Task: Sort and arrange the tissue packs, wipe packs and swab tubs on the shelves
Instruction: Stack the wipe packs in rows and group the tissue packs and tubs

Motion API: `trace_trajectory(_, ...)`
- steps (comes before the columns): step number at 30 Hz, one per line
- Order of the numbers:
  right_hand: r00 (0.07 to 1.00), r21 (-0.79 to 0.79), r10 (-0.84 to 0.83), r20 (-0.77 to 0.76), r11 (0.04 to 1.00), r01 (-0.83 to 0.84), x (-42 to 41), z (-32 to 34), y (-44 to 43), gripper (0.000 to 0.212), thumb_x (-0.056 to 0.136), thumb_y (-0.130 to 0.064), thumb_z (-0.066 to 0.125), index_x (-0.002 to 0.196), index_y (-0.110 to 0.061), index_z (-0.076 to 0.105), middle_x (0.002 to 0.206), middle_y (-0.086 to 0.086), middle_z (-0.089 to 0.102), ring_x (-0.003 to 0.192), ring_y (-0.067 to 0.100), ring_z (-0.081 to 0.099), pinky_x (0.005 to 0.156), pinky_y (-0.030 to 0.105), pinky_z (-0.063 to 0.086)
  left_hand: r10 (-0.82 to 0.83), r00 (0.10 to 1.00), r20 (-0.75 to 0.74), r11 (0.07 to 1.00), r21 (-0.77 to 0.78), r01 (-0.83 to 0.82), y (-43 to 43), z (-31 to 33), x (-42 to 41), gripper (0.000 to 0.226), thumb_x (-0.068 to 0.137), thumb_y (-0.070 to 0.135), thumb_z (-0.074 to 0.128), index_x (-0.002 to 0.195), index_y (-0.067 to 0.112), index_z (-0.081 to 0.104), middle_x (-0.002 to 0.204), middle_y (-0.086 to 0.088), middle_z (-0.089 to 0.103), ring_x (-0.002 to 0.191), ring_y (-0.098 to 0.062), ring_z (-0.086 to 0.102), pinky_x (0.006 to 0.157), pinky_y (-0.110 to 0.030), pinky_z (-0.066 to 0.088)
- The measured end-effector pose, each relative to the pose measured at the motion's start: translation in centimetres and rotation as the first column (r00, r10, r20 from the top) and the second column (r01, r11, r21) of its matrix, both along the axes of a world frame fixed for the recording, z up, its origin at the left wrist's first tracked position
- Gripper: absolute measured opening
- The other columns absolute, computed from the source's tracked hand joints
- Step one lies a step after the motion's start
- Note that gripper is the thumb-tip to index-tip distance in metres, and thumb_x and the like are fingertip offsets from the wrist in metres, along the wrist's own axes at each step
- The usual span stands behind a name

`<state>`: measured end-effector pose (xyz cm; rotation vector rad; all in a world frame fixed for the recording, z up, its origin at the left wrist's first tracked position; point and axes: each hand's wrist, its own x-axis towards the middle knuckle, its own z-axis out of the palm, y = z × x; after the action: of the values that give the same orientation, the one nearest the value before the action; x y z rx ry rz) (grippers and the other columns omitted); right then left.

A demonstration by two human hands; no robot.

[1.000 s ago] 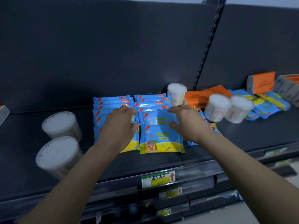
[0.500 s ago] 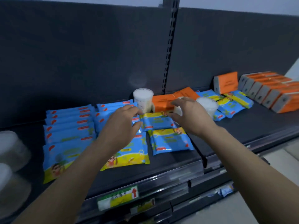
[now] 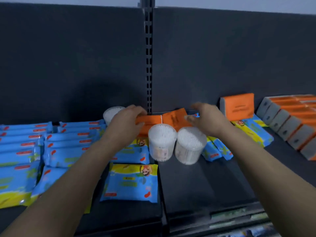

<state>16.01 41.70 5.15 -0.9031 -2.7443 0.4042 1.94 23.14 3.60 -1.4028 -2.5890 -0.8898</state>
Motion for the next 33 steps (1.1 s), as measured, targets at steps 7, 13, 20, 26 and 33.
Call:
trace_trajectory(7,0.970,-0.169,0.035,0.240,0.986,0.006,-3.4,-1.2,2.4,0.044,0.086,-0.044,0.059,0.116,-0.012,0.061,0.120,0.011,0.063,0.109,0.029,0.058,0.090,0.034,0.047,-0.039,0.998,-0.039,0.945,-0.327,0.025,2.4,0.1,-3.8,0.042,0.085,0.019,0.063,0.126,0.019,0.054,0.122,-0.001,0.053,0.111,-0.019,0.052,0.083,-0.024,0.038)
trace_trajectory(13,0.935,-0.200,-0.017,0.354,0.975,0.093,-4.9,-1.5,3.1,0.056,0.082,-0.049,0.063,0.123,-0.010,0.058,0.125,0.010,0.061,0.111,0.027,0.057,0.091,0.033,0.047,-0.189,0.946,-0.264,0.713,-0.699,-0.053,5.3,-1.9,-6.1,0.027,0.081,0.030,0.063,0.105,0.020,0.055,0.108,0.000,0.061,0.102,-0.021,0.057,0.096,-0.038,0.026)
trace_trajectory(20,0.937,-0.312,-0.044,0.346,0.937,0.159,-6.2,-1.9,3.1,0.066,0.070,-0.042,0.079,0.122,-0.007,0.059,0.121,0.008,0.063,0.105,0.024,0.060,0.086,0.028,0.046,-0.213,0.964,-0.159,0.609,-0.793,0.004,6.8,-2.0,-6.7,0.061,0.074,0.040,0.071,0.126,0.019,0.045,0.124,-0.005,0.047,0.118,-0.024,0.043,0.101,-0.043,0.023)
trace_trajectory(26,0.961,-0.432,-0.074,0.268,0.882,0.188,-6.5,-1.3,3.0,0.045,0.067,-0.026,0.083,0.103,-0.004,0.065,0.101,0.006,0.066,0.085,0.019,0.059,0.073,0.025,0.043,-0.227,0.968,-0.108,0.559,-0.828,0.038,7.2,-1.4,-6.6,0.079,0.069,0.041,0.075,0.134,0.017,0.036,0.132,-0.008,0.039,0.126,-0.027,0.035,0.105,-0.046,0.022)
trace_trajectory(33,0.992,-0.414,-0.123,0.037,0.901,0.128,-5.6,0.1,2.9,0.054,0.069,-0.017,0.079,0.115,-0.007,0.052,0.104,0.006,0.055,0.092,0.020,0.051,0.072,0.027,0.038,-0.218,0.973,-0.072,0.543,-0.838,0.060,7.6,-1.3,-6.7,0.095,0.061,0.042,0.081,0.136,0.015,0.028,0.132,-0.009,0.046,0.122,-0.029,0.042,0.102,-0.045,0.024)
